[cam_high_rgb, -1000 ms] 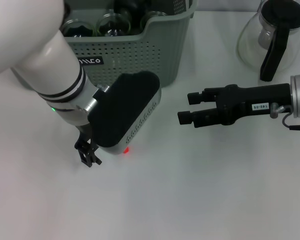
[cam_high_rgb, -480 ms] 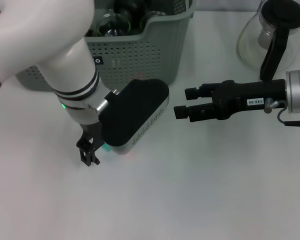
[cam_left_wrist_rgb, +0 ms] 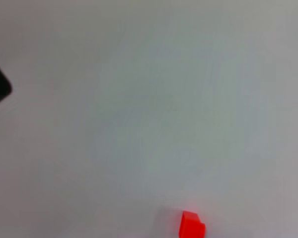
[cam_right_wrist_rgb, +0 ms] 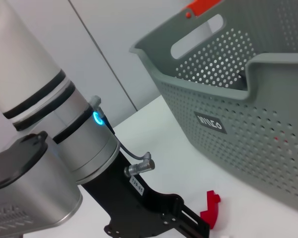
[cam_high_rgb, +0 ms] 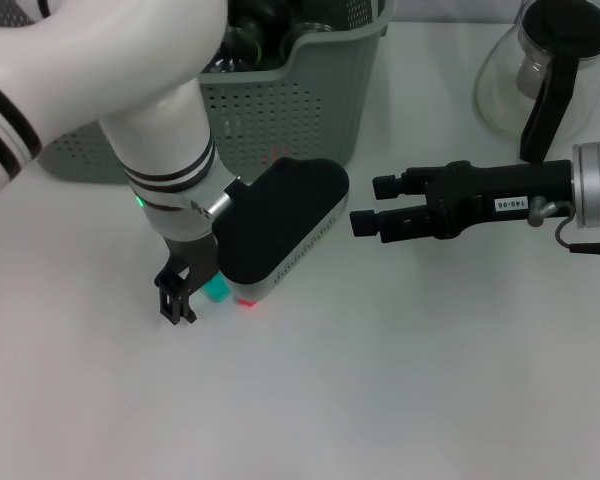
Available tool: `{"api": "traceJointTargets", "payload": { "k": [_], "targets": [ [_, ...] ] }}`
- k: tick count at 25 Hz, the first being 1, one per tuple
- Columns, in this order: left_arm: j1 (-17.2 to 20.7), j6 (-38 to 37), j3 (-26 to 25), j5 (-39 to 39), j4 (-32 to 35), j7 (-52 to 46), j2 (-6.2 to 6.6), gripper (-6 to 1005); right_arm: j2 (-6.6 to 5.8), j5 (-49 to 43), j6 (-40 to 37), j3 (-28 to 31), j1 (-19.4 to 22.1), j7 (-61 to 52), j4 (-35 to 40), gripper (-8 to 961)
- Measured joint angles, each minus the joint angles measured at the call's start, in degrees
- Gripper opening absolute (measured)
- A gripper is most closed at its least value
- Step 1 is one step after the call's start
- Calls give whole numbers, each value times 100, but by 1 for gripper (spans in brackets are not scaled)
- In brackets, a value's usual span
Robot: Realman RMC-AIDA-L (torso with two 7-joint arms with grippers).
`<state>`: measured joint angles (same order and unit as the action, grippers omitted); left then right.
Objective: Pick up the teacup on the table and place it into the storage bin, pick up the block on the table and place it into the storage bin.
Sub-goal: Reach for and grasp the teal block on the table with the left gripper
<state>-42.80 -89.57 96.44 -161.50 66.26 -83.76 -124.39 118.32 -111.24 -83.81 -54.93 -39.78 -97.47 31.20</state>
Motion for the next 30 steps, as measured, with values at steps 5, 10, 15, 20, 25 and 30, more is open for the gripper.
{"api": "traceJointTargets", "payload": {
  "k": [5,10,15,20,25,30],
  "targets": [
    [-79,4,-1,-4,-113,0,2,847,-1,7,42,0,5,0,0,884],
    [-160,29,-35,-2,-253,0,-4,830,-3,7,94,0,0,4,0,883],
    [-204,153,-27,1,-354,-22,-7,720,-2,7,101,0,4,28,0,883],
    [-232,219,-22,4,-396,-26,-7,587,5,7,102,0,5,32,0,883],
    [-235,241,1,4,-423,-39,-7,516,7,6,102,0,5,34,0,883],
    [-241,246,4,3,-449,-54,-7,463,-1,7,101,0,5,40,0,883]
  ]
}}
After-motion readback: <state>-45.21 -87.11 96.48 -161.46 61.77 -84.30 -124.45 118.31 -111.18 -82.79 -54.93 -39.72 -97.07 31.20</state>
